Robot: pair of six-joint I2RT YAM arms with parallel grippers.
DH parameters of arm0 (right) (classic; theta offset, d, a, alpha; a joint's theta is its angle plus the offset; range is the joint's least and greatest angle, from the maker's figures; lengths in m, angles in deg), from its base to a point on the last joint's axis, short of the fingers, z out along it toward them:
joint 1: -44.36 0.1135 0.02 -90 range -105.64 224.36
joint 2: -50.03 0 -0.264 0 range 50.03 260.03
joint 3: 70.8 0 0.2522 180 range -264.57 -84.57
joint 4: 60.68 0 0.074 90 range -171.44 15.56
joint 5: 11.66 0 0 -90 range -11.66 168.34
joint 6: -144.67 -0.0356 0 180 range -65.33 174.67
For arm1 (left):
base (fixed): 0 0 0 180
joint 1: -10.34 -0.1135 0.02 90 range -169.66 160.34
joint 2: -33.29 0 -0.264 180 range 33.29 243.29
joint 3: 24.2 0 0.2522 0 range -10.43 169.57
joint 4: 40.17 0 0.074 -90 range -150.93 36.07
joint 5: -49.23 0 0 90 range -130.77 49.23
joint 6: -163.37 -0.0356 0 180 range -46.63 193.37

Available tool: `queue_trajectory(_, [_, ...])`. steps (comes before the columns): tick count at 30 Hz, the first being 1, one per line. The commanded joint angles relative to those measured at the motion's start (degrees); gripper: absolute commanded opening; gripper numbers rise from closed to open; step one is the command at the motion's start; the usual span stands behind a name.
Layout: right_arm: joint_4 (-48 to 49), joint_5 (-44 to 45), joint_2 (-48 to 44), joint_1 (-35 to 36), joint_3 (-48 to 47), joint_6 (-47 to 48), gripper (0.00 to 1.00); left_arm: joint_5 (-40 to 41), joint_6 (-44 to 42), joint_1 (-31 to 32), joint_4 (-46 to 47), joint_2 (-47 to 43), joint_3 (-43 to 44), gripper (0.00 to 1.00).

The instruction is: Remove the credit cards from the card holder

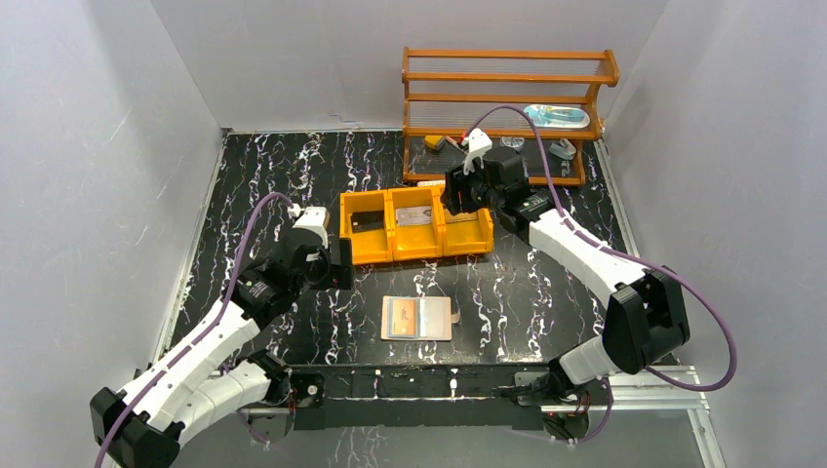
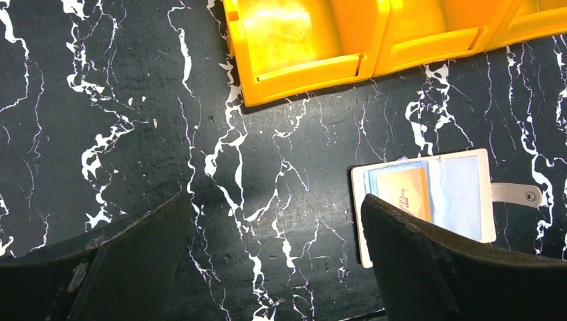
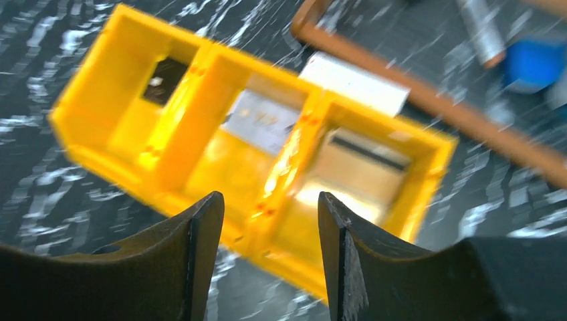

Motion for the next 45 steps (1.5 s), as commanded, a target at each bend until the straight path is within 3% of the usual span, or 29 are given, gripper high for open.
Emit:
queue_trajectory(1, [-8.0, -11.7, -0.5, 0.1, 2.7, -25.9, 0.61, -0.9, -0.9, -0.2, 0.6, 0.1, 0.6, 0.98])
queue_trajectory(3, [-4.9, -17.0, -1.8, 0.2, 7.2, -31.5, 0.61, -0.9, -0.9, -0.2, 0.5, 0.3, 0.7, 0.98])
queue_trajectory(8, [2.8, -15.7, -8.9, 1.9, 19.2, -45.2, 0.61, -1.0, -0.9, -0.2, 0.6, 0.7, 0.6, 0.98])
queue_trajectory(16, [5.4, -5.3, -17.5, 12.2, 30.4, -58.8, 0.54, -3.1, -0.6, -0.2, 0.8, 1.9, 0.6, 0.96])
queue_trajectory(25, [12.8, -1.4, -14.0, 22.4, 35.0, -68.0, 0.48, -10.8, 3.9, -0.2, 2.8, 2.8, -0.3, 0.93])
queue_trajectory(36, [17.7, -2.8, -5.3, 23.9, 35.2, -70.1, 0.40, -32.7, 8.9, 0.0, 10.1, 12.2, -0.5, 0.62])
queue_trajectory(45, [21.6, -3.9, -2.4, 23.9, 36.8, -71.8, 0.38, -37.4, 10.0, 1.1, 10.7, 20.4, -0.6, 0.46])
